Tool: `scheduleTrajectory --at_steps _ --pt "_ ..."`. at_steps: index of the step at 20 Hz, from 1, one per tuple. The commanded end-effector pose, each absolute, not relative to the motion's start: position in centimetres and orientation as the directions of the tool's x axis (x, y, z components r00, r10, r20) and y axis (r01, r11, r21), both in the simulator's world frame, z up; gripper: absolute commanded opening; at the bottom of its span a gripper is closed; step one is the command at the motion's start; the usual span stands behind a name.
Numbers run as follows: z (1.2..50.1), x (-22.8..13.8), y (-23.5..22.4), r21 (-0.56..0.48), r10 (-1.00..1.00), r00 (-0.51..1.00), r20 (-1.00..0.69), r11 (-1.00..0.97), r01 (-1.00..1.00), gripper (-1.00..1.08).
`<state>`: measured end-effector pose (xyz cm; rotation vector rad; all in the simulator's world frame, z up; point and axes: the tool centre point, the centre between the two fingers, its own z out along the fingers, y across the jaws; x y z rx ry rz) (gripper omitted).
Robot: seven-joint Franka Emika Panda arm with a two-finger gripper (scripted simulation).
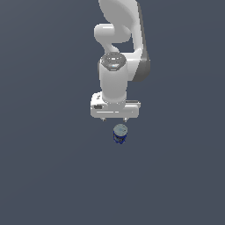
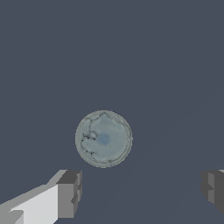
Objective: Pick up the object and move it to a goal position.
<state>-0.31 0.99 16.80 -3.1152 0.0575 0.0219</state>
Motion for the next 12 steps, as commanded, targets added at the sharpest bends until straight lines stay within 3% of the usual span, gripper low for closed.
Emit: scheduleTrajectory --at_steps 1,12 --pt "16.8 -0.31 0.99 -0.026 -0.037 0.999 -0.015 -0.999 -0.037 1.0" --pt "16.92 0.13 0.45 -0.041 -0.032 0.999 0.0 -0.999 -0.032 1.0"
